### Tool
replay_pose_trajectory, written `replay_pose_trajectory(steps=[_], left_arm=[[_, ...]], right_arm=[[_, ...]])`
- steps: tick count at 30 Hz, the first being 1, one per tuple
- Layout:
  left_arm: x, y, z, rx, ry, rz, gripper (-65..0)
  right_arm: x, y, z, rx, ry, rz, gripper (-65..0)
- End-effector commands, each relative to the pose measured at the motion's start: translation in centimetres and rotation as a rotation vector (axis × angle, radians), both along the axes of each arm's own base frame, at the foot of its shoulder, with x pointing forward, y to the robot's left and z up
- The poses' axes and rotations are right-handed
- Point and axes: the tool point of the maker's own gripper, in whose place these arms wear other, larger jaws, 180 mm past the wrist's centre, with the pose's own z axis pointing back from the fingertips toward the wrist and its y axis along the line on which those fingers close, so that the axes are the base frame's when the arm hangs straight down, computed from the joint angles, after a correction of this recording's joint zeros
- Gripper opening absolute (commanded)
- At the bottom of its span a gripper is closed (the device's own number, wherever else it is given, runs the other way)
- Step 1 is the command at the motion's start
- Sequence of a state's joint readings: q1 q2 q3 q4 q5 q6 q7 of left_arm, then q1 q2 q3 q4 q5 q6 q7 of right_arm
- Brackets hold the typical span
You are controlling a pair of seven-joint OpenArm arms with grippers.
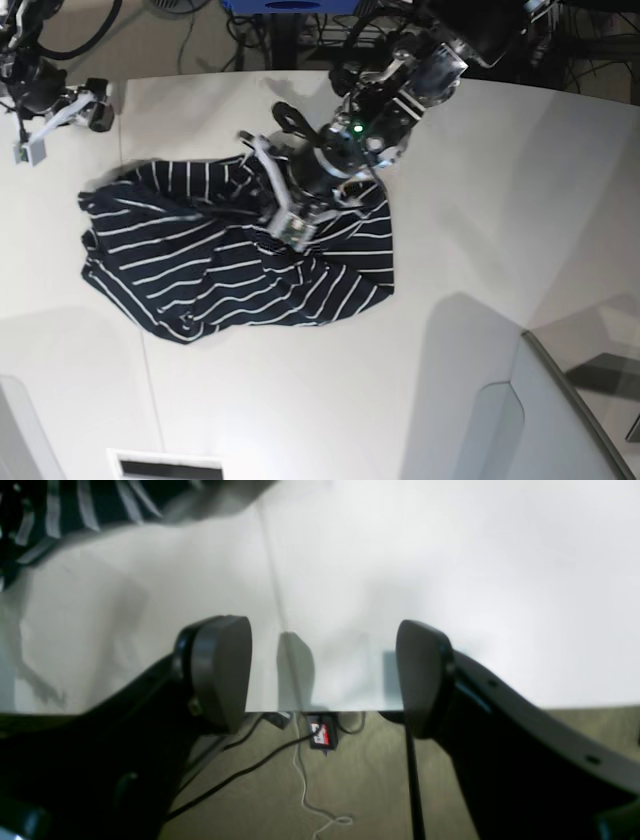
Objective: Layout the t-shirt on the table in an organized manner, then fold the t-shirt properly
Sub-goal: 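Regrasp the shirt edges with both grippers near the collar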
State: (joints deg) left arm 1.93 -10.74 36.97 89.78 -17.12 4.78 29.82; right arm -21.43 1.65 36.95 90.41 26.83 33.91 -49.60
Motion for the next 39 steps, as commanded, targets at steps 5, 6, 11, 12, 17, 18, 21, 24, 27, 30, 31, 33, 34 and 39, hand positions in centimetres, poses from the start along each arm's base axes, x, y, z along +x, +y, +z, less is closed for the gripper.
replay_pose_trajectory(steps=[5,6,11,12,17,18,21,24,27,30,31,33,34,39], left_arm=[[-2.2,3.0,-1.4,0.020,0.052,0.069,-65.0],[-2.9,3.1,-1.9,0.026,0.068,0.068,-65.0],[-5.6,3.7,-3.4,0.039,0.127,0.072,-65.0],[-5.8,3.7,-3.5,0.037,0.132,0.073,-65.0],[-5.9,3.2,-3.4,0.026,0.137,0.074,-65.0],[-5.9,3.1,-3.4,0.025,0.137,0.073,-65.0],[-6.1,3.2,-3.5,0.028,0.140,0.070,-65.0],[-6.2,2.9,-3.5,0.026,0.142,0.063,-65.0],[-6.3,2.8,-3.5,0.025,0.143,0.062,-65.0],[-6.2,2.8,-3.5,0.025,0.142,0.062,-65.0],[-6.2,2.8,-3.5,0.025,0.142,0.062,-65.0],[-6.1,2.8,-3.5,0.025,0.141,0.062,-65.0],[-6.1,2.8,-3.5,0.025,0.141,0.062,-65.0],[-6.1,2.8,-3.4,0.026,0.139,0.062,-65.0]], right_arm=[[2.6,1.4,2.0,0.102,-0.134,-0.021,-23.1],[2.8,1.6,2.0,0.121,-0.143,-0.027,-23.1],[3.1,2.9,0.6,0.211,-0.126,-0.058,-23.0],[2.9,3.2,0.3,0.220,-0.116,-0.057,-22.4],[0.7,4.7,-0.3,0.247,-0.030,0.055,-14.1],[0.5,4.9,-0.4,0.261,-0.014,0.060,-14.0],[0.6,5.1,-0.5,0.266,-0.009,0.067,-14.0],[1.4,5.6,-0.3,0.276,-0.017,0.083,-14.0],[2.3,6.9,-0.1,0.290,-0.026,0.128,-14.0],[3.3,7.9,0.1,0.296,-0.043,0.161,-14.0],[3.7,8.1,0.1,0.300,-0.048,0.167,-14.0],[4.3,8.5,-0.3,0.323,-0.043,0.161,-14.1],[4.5,8.6,-0.6,0.338,-0.033,0.156,-14.1],[4.5,8.9,-1.6,0.369,-0.006,0.142,-29.0]])
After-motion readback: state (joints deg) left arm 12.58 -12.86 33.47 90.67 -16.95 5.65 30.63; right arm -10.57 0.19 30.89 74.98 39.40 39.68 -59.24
